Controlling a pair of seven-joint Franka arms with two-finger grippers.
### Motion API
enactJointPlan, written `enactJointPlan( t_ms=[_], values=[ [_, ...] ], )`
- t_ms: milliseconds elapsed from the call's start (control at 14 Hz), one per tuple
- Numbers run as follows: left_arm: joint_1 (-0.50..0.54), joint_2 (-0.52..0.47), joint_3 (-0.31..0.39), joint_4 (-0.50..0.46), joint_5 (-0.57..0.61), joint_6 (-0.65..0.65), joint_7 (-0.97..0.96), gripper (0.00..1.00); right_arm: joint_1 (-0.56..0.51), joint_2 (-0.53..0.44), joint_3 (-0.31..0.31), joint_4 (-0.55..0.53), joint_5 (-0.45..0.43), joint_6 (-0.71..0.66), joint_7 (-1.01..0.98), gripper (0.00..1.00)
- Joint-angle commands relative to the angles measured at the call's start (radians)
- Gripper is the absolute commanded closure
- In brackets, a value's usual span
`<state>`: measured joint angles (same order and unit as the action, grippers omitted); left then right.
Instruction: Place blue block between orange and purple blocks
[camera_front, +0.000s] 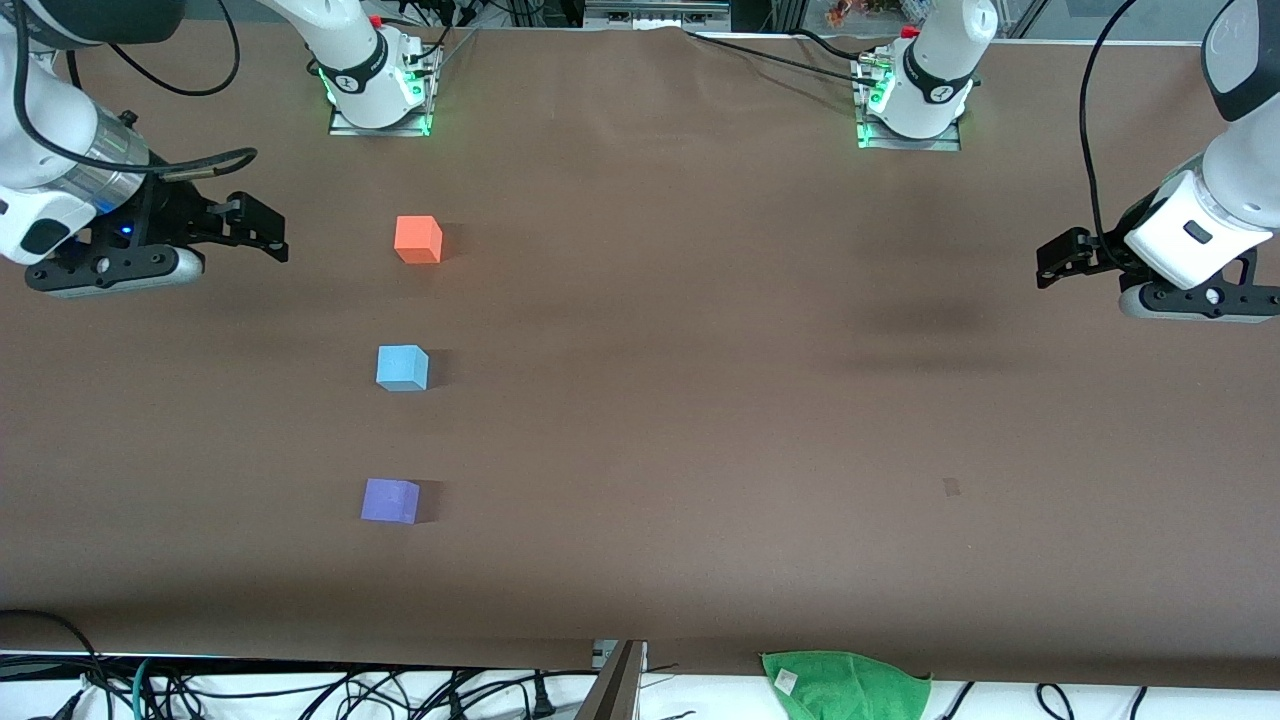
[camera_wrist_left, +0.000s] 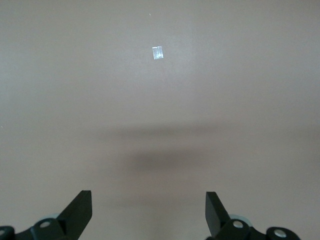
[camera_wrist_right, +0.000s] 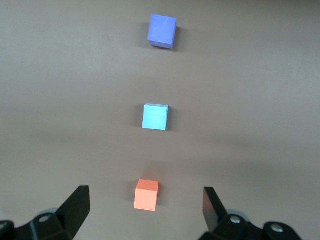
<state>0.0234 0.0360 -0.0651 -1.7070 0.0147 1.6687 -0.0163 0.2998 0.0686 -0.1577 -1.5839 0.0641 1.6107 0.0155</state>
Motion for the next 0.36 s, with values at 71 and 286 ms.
enactJointPlan(
  t_ms=[71, 286],
  values=[
    [0.001, 0.01, -0.002, 0.027, -0.013, -0.023, -0.008, 0.0, -0.005, 0.002, 0.0, 0.015, 0.002, -0.005, -0.025, 0.0],
    [0.001, 0.01, -0.002, 0.027, -0.013, -0.023, -0.008, 0.0, -0.005, 0.002, -0.002, 0.015, 0.002, -0.022, -0.02, 0.0]
  ],
)
